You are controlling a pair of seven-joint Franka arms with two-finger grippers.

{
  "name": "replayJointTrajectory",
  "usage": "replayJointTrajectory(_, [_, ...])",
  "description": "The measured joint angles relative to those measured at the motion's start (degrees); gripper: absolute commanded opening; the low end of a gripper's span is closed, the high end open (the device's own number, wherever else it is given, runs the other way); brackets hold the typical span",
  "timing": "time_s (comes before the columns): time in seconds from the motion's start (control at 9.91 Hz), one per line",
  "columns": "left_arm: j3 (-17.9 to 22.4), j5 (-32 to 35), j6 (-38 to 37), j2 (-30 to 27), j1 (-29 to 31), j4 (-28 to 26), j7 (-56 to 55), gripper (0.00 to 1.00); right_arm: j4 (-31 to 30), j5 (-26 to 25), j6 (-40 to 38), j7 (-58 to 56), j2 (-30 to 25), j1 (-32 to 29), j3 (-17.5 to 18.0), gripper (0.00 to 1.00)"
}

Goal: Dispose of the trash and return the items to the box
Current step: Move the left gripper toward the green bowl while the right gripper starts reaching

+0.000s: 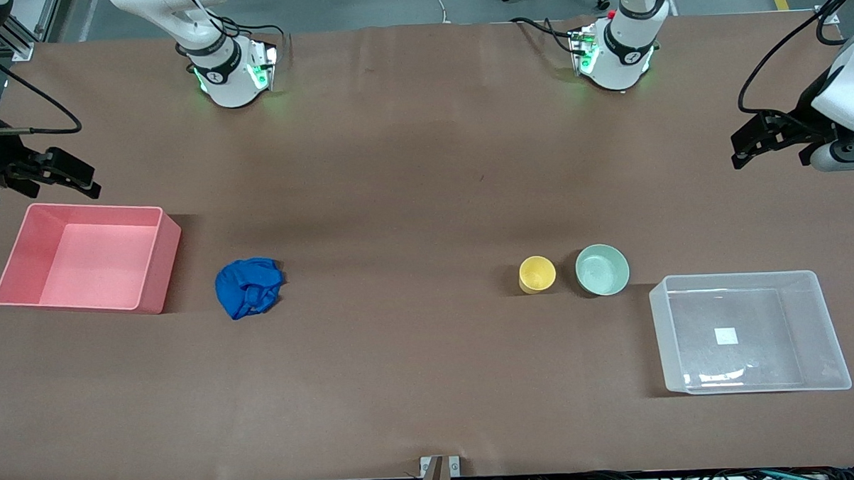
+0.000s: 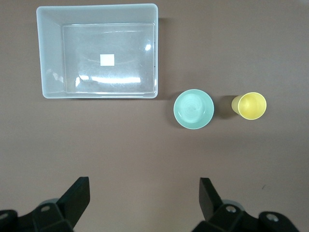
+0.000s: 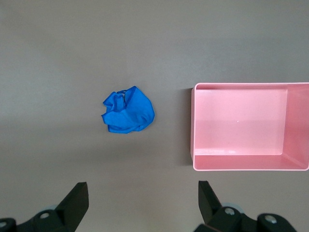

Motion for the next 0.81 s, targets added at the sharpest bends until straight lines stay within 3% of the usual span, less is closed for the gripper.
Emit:
replayJointTrajectory(0.4, [0.0,0.0,0.0,1.4,0.0,1.2,0.0,1.0,0.0,0.0,-0.2,0.0,0.0,0.0,0.0,1.0])
replayJointTrajectory(0.81, [0.0,0.0,3.2,8.0,-0.2,0.6,-3.8,1.0,0.0,0.0,-0.2,0.0,0.0,0.0,-0.1,1.0])
